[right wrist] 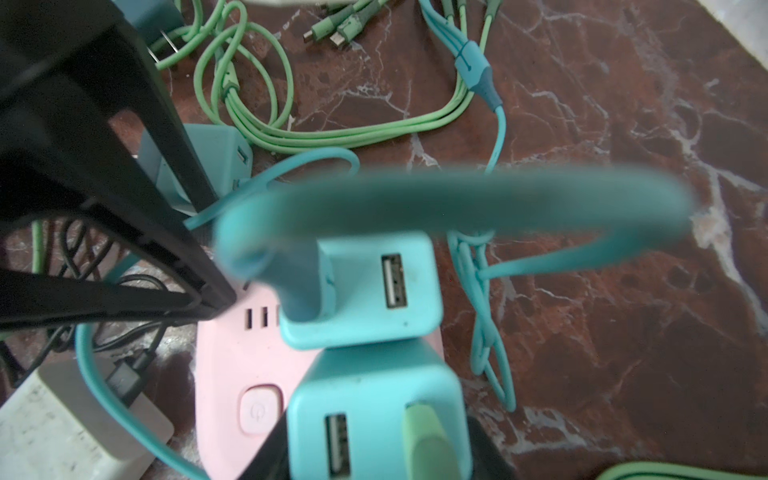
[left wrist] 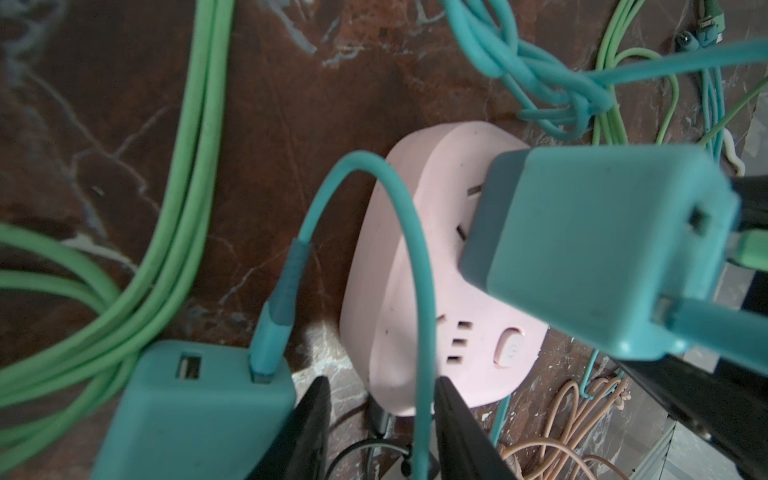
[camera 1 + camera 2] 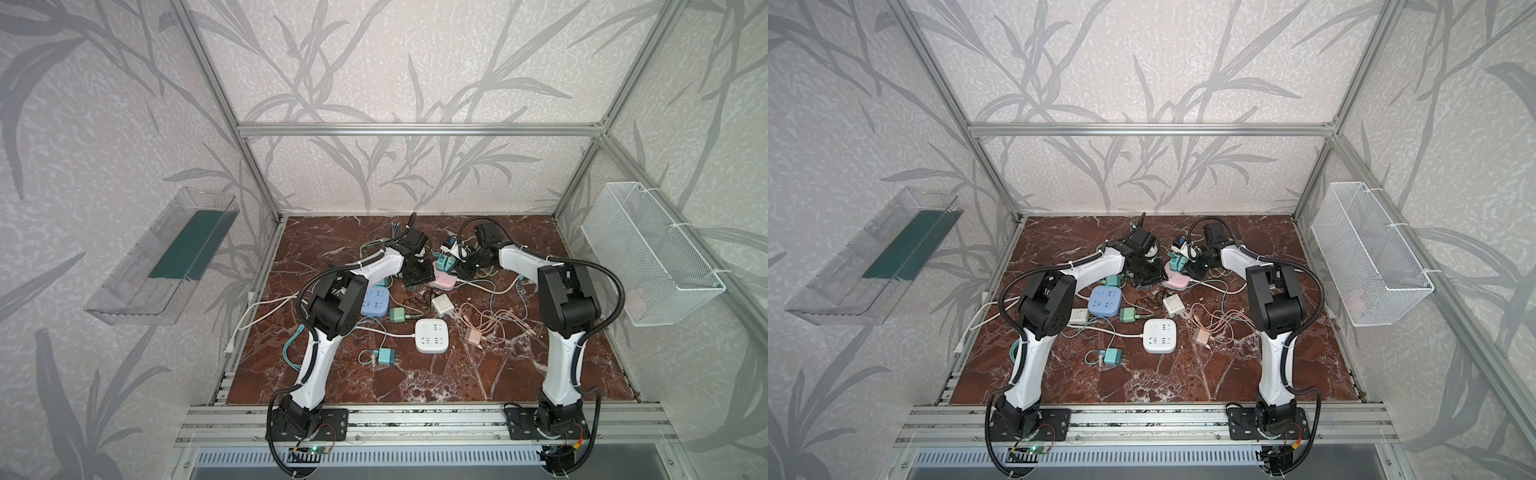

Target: Pull the plug off the socket

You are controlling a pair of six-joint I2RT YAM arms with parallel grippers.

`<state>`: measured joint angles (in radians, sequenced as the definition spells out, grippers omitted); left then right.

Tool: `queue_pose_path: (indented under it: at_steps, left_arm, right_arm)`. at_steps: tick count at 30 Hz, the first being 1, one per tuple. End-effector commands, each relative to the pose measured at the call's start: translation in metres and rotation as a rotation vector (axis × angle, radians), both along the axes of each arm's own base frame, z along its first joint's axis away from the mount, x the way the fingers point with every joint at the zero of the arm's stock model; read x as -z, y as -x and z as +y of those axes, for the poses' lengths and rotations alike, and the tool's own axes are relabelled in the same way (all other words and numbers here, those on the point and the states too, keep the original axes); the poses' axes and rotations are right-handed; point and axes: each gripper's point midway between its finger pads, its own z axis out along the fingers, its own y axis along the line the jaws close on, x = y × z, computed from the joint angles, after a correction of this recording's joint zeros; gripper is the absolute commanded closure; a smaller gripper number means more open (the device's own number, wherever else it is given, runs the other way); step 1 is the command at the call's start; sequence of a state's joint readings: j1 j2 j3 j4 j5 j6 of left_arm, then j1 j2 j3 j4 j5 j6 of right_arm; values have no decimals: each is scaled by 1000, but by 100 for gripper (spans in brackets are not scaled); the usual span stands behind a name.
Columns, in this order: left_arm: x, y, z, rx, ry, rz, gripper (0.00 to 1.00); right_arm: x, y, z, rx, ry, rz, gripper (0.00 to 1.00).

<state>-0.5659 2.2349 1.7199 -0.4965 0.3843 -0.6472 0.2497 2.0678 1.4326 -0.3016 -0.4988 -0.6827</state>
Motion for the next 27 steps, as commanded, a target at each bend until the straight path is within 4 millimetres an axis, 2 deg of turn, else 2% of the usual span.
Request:
queue_pose_path:
  at_steps: [1, 15, 18, 27]
  left_arm:
    - [15, 1, 9, -18, -55, 36, 57]
    - [26, 5, 13, -17, -96, 78, 58]
    - [30, 7, 13, -16, -105, 88, 58]
    - [39, 11, 17, -18, -120, 107, 58]
  right_arm:
    - [-12, 3, 4, 5, -23, -20, 68]
    - [-29, 7, 13, 9, -29, -80, 74]
    - [-25, 8, 17, -14, 50, -120, 76]
    - [-25, 8, 14, -5, 101, -152, 77]
